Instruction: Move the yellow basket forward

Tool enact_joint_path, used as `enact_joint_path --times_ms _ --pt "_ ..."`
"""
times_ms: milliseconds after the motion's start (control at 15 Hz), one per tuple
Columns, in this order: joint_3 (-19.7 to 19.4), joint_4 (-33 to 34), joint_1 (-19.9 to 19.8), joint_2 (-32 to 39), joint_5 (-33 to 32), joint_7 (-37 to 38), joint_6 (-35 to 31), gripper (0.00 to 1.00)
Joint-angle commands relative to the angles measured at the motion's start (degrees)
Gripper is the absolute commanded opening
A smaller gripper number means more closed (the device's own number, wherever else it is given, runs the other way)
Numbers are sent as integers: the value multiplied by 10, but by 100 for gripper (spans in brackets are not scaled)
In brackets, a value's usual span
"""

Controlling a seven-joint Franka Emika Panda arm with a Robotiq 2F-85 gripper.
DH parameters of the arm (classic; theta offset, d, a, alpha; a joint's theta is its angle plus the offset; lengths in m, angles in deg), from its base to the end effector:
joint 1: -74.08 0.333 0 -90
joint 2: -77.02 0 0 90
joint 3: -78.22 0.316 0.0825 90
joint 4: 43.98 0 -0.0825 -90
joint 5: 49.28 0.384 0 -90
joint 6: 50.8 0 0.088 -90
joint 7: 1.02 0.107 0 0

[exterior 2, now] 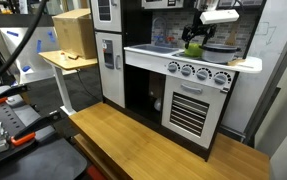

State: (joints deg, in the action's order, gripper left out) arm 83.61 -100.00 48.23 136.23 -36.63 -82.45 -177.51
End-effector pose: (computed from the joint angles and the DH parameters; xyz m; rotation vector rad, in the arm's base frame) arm 0.7453 -0.3025 0.2506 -2.7842 -1.3369 -0.5207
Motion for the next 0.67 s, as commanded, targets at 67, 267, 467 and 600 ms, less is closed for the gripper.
enact_joint_path --times_ms 67,267,467,600 --pt "0 0 0 0 0 0 0 100" --pt "0 -2 1 -1 -1 -2 0 100" --pt "-6 -28 10 -17 -9 -7 -44 100" --pt "-10 -35 18 -20 -17 -7 -68 100"
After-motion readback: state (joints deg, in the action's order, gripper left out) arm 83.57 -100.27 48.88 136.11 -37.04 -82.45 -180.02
